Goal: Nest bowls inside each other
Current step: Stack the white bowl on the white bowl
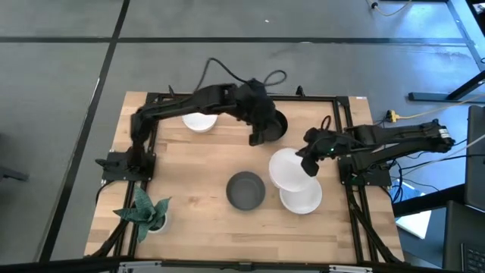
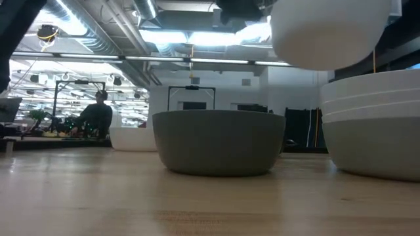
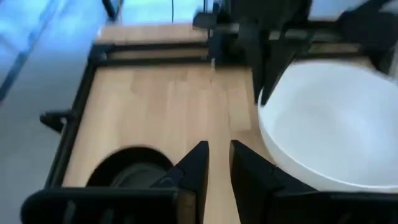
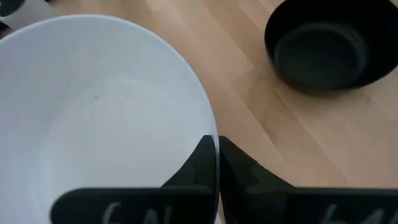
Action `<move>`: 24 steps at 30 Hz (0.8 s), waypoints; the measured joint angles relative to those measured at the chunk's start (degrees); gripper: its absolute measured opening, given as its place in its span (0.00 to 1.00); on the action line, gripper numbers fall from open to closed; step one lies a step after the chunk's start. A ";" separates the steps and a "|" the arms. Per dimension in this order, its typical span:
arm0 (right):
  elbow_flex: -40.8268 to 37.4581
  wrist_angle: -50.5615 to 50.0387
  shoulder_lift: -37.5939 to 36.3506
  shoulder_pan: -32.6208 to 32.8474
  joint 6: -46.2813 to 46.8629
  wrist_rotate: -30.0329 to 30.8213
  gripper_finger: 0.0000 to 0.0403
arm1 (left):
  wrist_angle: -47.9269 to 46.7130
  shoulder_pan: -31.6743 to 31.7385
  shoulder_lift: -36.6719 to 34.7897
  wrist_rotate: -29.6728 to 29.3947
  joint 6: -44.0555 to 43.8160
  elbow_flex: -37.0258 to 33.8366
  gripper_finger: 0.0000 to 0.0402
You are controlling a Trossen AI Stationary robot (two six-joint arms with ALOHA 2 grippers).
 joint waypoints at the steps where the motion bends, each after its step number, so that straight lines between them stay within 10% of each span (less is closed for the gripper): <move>1: 0.00 -0.30 -0.61 0.00 -0.04 0.03 0.01 | 1.25 0.32 -1.87 0.43 -0.46 -2.03 0.14; 16: 0.00 -4.76 -1.82 2.00 2.95 -5.99 0.01 | 31.14 0.45 -40.05 -5.39 -12.00 -55.78 0.14; 24: -0.02 -8.46 -1.80 7.06 9.33 -5.91 0.01 | 37.53 -1.12 -52.71 -11.24 -16.16 -70.50 0.14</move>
